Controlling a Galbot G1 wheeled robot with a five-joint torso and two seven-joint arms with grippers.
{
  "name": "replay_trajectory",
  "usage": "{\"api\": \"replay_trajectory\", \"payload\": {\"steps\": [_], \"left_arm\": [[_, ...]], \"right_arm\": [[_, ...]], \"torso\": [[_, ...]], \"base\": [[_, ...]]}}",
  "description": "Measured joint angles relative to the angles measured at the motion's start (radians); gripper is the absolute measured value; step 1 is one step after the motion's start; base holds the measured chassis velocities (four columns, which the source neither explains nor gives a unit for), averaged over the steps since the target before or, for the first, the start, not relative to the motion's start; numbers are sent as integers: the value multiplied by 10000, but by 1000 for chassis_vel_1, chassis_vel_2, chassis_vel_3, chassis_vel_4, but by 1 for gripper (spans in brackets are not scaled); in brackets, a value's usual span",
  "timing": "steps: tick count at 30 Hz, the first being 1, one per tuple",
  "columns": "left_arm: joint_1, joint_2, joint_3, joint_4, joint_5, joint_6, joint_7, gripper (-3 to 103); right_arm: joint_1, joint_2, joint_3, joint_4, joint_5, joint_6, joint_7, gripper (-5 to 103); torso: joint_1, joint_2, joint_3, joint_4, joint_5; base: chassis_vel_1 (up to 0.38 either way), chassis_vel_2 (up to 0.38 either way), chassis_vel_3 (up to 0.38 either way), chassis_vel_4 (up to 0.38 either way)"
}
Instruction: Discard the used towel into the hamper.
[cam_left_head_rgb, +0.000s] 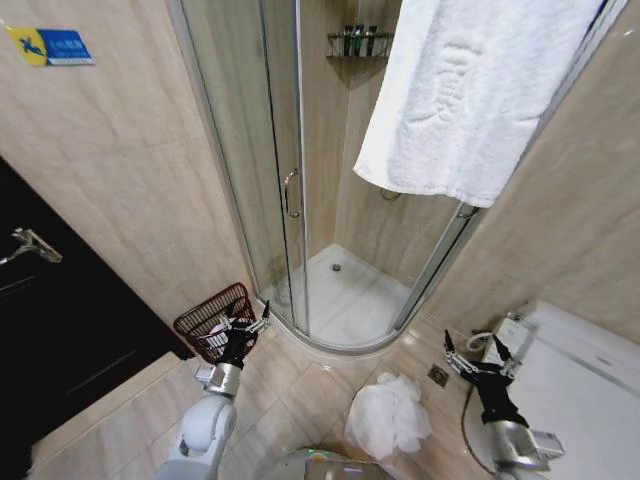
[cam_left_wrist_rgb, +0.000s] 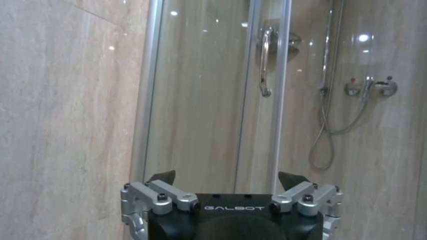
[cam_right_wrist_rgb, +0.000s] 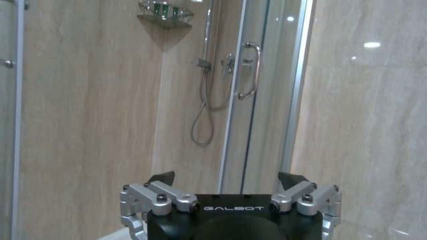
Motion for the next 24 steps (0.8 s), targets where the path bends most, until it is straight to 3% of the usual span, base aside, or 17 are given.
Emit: {"api": "replay_trajectory", "payload": {"steps": [7, 24], "left_arm": [[13, -14, 103, -39, 1, 218, -138, 100], [-16, -114, 120, 26, 206, 242, -462, 100]], "right_arm": [[42, 0, 16, -84, 37, 90, 11, 100], [29, 0, 26, -169, 99, 118, -63, 100]], "torso": [[-4, 5, 1, 0, 1], [6, 6, 6, 0, 0]], "base": [[99, -95, -86, 94], [13, 22, 34, 19]]}}
